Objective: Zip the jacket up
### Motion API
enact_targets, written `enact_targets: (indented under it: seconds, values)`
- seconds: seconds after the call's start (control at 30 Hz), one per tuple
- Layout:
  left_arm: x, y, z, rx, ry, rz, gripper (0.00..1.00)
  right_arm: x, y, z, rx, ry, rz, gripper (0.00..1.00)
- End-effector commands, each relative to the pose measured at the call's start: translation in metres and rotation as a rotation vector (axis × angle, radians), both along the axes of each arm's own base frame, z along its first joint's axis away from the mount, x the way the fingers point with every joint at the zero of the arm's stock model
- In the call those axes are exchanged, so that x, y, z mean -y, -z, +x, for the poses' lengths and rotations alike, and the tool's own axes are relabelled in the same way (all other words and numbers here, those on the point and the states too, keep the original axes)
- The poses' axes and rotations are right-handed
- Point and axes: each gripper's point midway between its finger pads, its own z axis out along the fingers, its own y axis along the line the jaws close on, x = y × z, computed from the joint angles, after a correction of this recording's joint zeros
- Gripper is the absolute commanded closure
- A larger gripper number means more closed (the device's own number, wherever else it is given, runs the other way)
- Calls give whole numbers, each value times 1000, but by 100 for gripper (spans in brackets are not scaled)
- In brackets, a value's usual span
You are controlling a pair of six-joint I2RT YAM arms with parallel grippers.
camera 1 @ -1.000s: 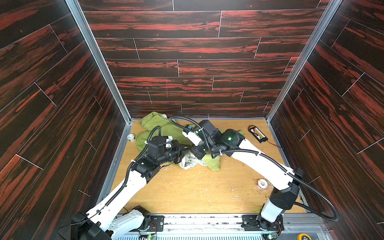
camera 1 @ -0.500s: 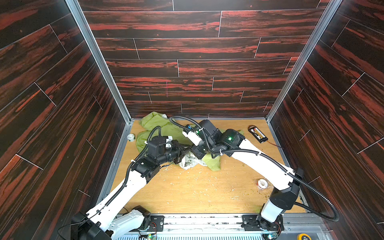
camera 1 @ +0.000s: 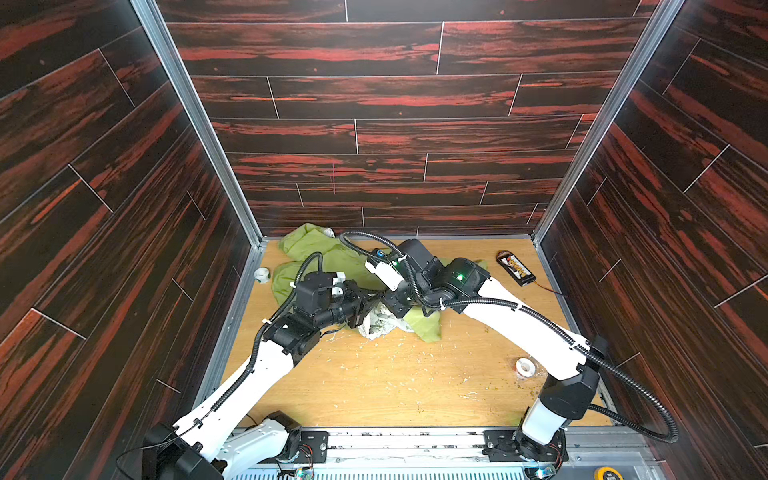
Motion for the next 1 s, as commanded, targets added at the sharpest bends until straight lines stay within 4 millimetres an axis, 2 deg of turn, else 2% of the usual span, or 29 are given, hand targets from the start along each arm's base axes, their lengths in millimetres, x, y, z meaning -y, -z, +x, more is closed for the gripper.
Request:
enact_targets:
  seconds: [0.0, 0.3, 0.97]
  values:
    - [5, -19, -5, 57, 39, -36, 100, 1, -23, -6, 25, -14, 63, 76]
    - [5, -17, -4, 54, 41, -33, 100, 5, -25, -3, 24, -5, 71, 79]
    - [8, -18, -3, 54, 51, -37, 100, 15, -19, 5, -1, 23, 80, 100]
